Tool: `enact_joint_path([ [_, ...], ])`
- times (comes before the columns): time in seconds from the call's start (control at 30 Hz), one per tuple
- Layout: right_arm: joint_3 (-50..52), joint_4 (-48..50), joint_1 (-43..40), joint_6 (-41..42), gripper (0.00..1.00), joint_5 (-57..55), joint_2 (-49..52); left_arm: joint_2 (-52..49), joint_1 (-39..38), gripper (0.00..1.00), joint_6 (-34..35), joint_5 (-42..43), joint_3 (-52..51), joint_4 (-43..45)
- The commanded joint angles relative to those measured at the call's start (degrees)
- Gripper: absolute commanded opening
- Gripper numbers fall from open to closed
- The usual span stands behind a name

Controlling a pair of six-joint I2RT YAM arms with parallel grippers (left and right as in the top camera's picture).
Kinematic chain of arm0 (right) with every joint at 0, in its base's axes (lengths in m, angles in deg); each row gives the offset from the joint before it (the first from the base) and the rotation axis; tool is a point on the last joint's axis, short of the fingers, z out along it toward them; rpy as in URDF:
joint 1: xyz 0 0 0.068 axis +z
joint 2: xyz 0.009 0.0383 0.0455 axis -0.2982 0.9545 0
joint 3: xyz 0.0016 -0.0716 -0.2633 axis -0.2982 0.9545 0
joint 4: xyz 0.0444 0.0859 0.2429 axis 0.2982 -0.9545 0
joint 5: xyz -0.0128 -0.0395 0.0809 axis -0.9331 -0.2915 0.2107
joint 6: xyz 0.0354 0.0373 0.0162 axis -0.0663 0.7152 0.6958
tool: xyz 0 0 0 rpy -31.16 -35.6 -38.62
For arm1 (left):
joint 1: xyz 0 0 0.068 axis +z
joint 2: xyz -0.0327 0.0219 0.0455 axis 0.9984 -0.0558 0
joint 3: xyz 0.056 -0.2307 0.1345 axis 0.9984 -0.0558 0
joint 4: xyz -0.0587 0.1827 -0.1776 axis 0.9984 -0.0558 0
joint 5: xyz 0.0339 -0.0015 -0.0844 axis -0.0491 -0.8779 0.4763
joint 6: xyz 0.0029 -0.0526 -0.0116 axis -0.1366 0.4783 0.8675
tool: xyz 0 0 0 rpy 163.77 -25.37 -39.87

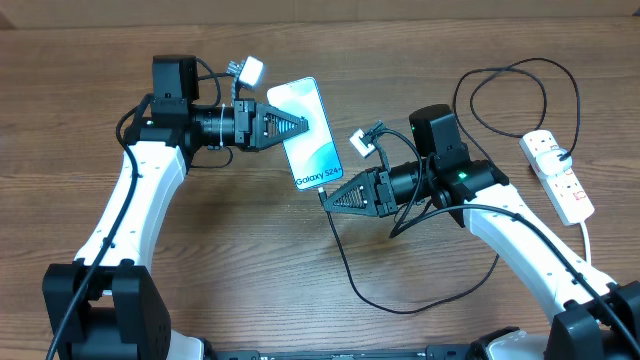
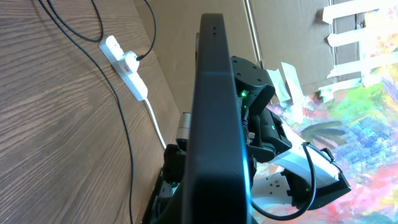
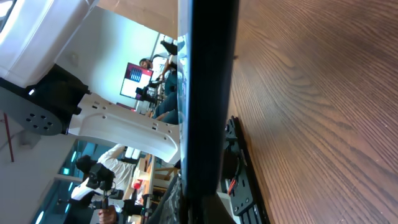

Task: Plug charger to phone and switch on socket

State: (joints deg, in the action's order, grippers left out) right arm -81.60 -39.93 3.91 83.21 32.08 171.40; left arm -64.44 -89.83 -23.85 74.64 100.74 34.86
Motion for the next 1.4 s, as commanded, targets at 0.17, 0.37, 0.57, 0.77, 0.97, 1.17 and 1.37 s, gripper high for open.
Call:
enact_joint_path([
  [0.17, -0.13, 2.64, 0.11, 0.22, 0.04, 1.36, -0.83, 0.57, -0.37, 0.04, -1.77, 3.06, 1.03, -0.22],
  [0.37, -0.13, 3.26, 0.11, 0.24, 0.04, -0.09, -0.83, 0.57, -0.37, 0.04, -1.77, 3.06, 1.03, -0.22],
  [0.57, -0.13, 2.67, 0.11, 0.24, 0.04, -0.35, -0.83, 0.57, -0.37, 0.04, -1.77, 3.06, 1.03, -0.22],
  [0.77, -0.13, 2.71, -0.07, 0.24, 0.04, -0.44, -0.83, 0.57, -0.37, 0.04, -1.77, 3.34, 1.03, -0.20],
  [0.97, -0.13, 2.71, -0.11, 0.26, 0.04, -1.22, -0.83, 0.57, -0.37, 0.04, -1.79, 4.57, 1.03, -0.17],
  [1.17, -0.13, 2.73, -0.11, 0.24, 0.04, -1.25, -0.83, 0.57, -0.37, 0.04, -1.79, 4.61, 1.03, -0.50],
  [1.37, -0.13, 2.91, -1.60, 0.24, 0.04, -1.20, -0.83, 0.57, -0.37, 0.04, -1.79, 5.68, 1.03, -0.63],
])
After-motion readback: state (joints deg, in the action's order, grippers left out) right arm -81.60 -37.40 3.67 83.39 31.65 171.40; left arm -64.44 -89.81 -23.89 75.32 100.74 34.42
